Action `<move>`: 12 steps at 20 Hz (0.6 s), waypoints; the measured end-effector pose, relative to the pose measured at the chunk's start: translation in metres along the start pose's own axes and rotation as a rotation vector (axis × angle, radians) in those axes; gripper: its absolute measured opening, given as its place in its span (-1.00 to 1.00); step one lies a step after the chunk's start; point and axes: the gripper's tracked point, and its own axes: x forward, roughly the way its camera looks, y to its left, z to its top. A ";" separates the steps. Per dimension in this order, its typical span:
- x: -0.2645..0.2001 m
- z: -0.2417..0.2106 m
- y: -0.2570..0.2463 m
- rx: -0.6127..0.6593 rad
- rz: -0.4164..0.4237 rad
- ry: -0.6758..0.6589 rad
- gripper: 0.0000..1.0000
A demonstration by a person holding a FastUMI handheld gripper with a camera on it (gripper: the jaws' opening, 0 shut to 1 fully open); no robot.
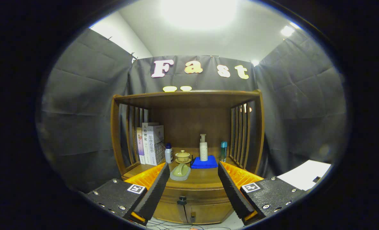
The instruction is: Pull open the drawer, take out the items inside it, and place them on the countertop above the cabinet.
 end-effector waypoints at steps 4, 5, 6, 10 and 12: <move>-0.044 0.024 0.018 0.028 -0.014 -0.015 0.87; -0.051 0.033 0.023 0.042 -0.012 -0.027 0.87; -0.056 0.039 0.027 0.041 -0.007 -0.042 0.87; -0.073 0.053 0.044 -0.021 0.018 -0.086 0.88; -0.080 0.058 0.056 -0.043 0.050 -0.098 0.89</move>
